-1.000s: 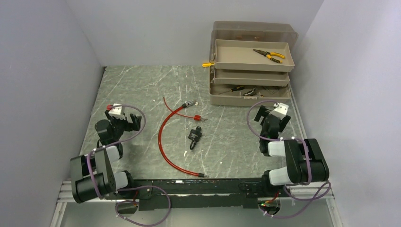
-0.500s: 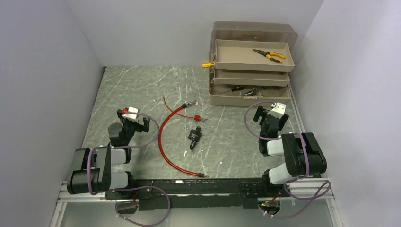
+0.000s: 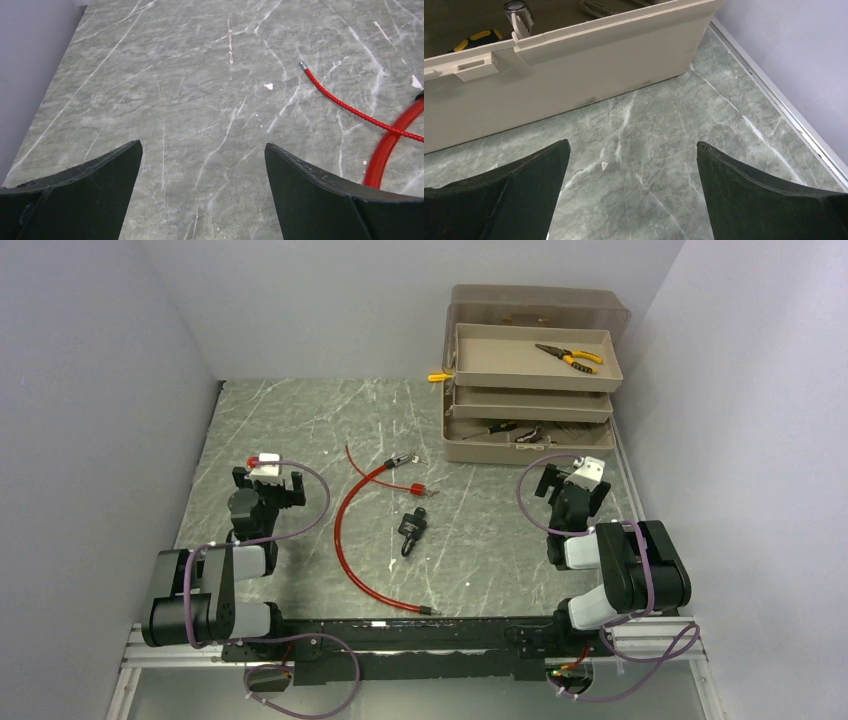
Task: Unlock with the key
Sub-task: Reset both arms
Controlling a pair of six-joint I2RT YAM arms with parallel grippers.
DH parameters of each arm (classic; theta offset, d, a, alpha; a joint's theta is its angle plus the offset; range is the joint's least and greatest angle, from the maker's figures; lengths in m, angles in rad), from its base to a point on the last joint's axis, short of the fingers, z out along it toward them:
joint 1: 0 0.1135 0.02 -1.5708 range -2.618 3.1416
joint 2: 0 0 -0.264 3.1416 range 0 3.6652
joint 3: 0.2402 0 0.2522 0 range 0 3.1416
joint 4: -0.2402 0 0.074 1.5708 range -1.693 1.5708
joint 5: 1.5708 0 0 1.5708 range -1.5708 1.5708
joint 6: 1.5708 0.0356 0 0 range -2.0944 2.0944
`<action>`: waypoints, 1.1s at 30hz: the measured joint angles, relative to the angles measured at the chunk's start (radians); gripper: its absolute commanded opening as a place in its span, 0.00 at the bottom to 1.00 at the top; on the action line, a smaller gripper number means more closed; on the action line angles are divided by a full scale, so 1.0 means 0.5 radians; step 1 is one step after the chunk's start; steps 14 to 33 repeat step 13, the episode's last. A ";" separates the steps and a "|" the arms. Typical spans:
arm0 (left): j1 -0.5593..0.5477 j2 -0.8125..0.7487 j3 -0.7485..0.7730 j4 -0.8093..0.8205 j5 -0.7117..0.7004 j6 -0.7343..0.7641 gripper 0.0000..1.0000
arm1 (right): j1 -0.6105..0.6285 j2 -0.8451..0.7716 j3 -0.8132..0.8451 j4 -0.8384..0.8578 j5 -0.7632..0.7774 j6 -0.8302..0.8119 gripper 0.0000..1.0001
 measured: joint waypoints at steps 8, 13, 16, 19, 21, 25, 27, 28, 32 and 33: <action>-0.010 0.000 0.002 -0.045 -0.083 -0.005 0.99 | 0.000 0.000 0.000 0.001 -0.002 -0.001 1.00; -0.014 0.000 0.005 -0.050 -0.095 -0.005 0.99 | 0.000 0.000 0.000 0.001 -0.002 -0.001 1.00; -0.014 0.000 0.005 -0.050 -0.095 -0.005 0.99 | 0.000 0.000 0.000 0.001 -0.002 -0.001 1.00; -0.014 0.000 0.005 -0.050 -0.095 -0.005 0.99 | 0.000 0.000 0.000 0.001 -0.002 -0.001 1.00; -0.014 0.000 0.005 -0.050 -0.095 -0.005 0.99 | 0.000 0.000 0.000 0.001 -0.002 -0.001 1.00; -0.014 0.000 0.005 -0.050 -0.095 -0.005 0.99 | 0.000 0.000 0.000 0.001 -0.002 -0.001 1.00; -0.014 0.000 0.005 -0.050 -0.095 -0.005 0.99 | 0.000 0.000 0.000 0.001 -0.002 -0.001 1.00; -0.014 0.000 0.005 -0.050 -0.095 -0.005 0.99 | 0.000 0.000 0.000 0.001 -0.002 -0.001 1.00; -0.014 0.000 0.005 -0.050 -0.095 -0.005 0.99 | 0.000 0.000 0.000 0.001 -0.002 -0.001 1.00; -0.014 0.000 0.005 -0.050 -0.095 -0.005 0.99 | 0.000 0.000 0.000 0.001 -0.002 -0.001 1.00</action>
